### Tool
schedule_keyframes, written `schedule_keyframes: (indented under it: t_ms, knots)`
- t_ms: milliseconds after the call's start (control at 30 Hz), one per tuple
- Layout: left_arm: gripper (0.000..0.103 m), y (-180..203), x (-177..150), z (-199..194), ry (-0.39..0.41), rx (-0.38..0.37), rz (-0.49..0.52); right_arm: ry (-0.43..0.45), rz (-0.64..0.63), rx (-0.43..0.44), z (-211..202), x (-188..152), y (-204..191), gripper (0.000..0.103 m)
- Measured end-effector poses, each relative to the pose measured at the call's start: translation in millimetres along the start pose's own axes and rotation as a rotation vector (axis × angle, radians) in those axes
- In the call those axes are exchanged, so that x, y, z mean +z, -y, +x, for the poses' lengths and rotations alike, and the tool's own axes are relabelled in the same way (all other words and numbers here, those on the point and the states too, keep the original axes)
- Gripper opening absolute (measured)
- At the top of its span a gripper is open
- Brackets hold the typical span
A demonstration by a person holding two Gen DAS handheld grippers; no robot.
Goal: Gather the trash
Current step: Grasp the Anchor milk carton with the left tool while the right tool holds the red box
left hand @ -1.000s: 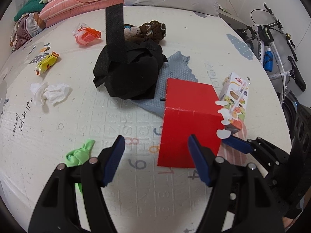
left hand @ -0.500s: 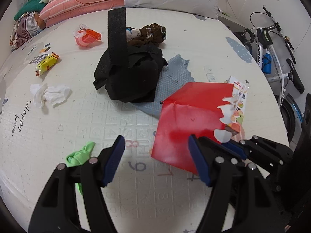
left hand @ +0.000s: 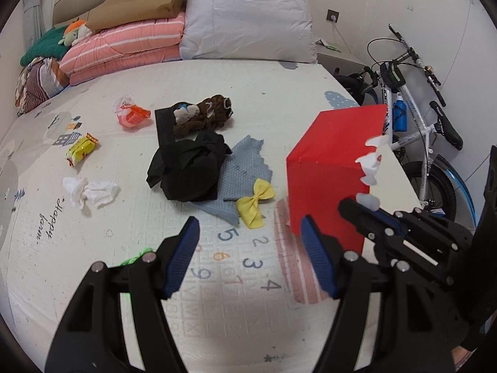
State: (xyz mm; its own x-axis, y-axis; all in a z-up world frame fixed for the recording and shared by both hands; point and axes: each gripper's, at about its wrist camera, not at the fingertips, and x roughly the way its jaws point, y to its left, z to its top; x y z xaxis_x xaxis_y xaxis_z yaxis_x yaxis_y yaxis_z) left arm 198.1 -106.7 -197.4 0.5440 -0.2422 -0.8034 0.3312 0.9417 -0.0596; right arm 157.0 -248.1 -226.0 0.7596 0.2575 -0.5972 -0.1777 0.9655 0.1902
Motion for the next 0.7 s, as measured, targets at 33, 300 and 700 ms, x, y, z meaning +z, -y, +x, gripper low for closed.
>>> schedule_keyframes:
  t_ms: [33,300,700]
  knots:
    - [0.068,6,0,-2,0.006,-0.001,0.012,0.007,0.004,-0.02,-6,0,3,0.001]
    - [0.068,57,4,7,0.013,-0.023,0.119,0.012,0.026,-0.128,-45,-3,37,0.001]
    - [0.068,104,16,89,-0.069,-0.046,0.227,-0.038,0.107,-0.155,-35,-9,83,0.001]
